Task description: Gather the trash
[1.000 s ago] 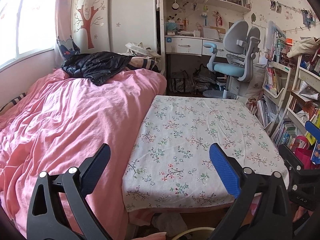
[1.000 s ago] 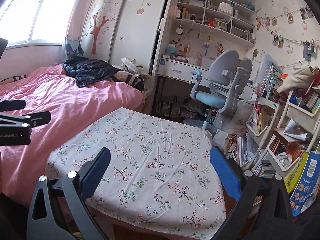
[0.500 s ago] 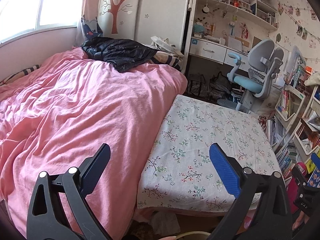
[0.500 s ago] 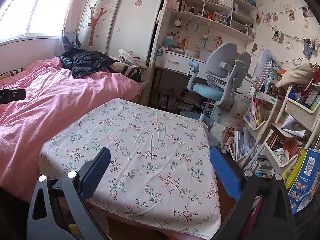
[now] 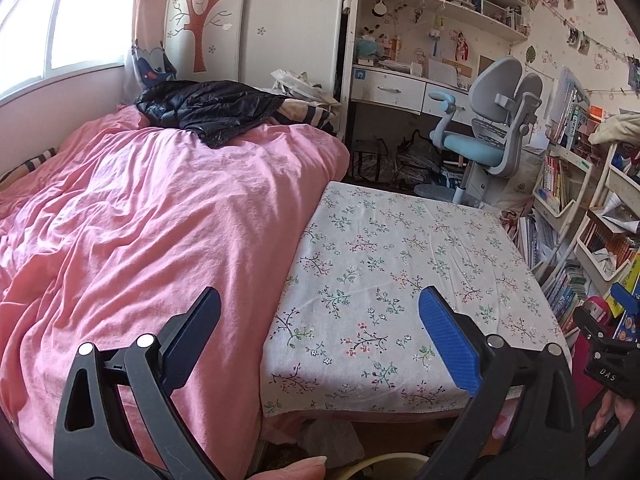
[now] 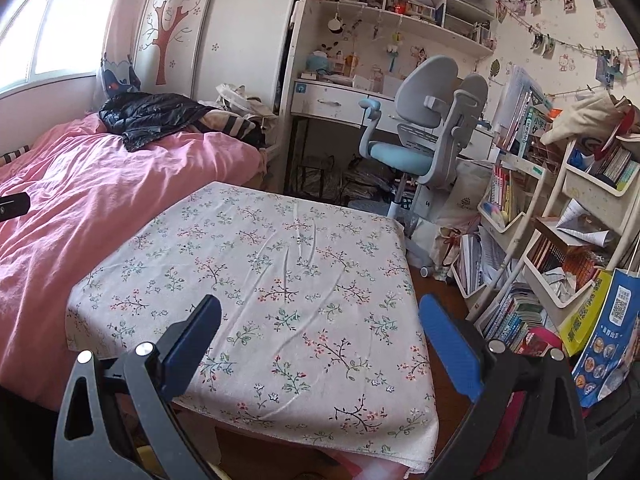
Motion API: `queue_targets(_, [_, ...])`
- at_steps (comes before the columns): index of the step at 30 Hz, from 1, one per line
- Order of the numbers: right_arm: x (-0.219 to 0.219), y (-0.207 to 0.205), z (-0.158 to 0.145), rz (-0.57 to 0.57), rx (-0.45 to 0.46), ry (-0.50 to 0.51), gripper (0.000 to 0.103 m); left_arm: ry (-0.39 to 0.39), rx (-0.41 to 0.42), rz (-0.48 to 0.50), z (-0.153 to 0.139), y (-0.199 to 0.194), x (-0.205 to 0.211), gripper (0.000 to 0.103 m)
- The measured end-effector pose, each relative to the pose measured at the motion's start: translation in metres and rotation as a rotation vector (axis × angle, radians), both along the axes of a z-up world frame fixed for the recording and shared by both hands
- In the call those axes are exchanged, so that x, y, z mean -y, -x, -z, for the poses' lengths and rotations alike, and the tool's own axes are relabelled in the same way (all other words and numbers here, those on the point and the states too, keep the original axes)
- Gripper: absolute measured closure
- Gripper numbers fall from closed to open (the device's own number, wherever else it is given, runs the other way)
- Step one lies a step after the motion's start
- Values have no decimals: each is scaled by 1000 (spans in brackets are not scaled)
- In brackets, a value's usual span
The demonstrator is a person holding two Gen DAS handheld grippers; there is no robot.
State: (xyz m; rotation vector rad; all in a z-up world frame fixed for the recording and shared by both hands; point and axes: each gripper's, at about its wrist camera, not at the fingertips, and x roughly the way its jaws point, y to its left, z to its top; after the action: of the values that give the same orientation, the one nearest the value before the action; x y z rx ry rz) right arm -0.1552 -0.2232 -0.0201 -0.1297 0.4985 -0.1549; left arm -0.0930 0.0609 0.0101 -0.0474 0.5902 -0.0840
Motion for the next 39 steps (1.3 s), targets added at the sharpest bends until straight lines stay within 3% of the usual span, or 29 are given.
queue_targets(16, [4,6,-1,-80,24,88,8,-81,6,21,6,3,16,7])
queue_targets(22, [31,5,-1,-35,15,0,8,-150,12,56,9,4,35,7])
queue_targets(25, [36,7,-1,-21,14,-35,8,-149,27,55,7,8,35,7])
queue_targets(31, [27,8,4,-35,-11,32,8,-119,22,35,5,8,25,7])
queue_targets(33, [22,13,5,-87,-15,45,8,-109,11,22,6,8,19,7])
queue_targets(35, [4,21,9,-212,-45,65,8,-93,-10,-2,9,5,10,7])
queue_targets(37, [-24,20,28,-387,-161,47,8,-105,-30,-42,15,-1,0,7])
queue_targets(39, [-56,10,62,-537,-329,-36,8,-106,-80,-90,24,-12,-15,7])
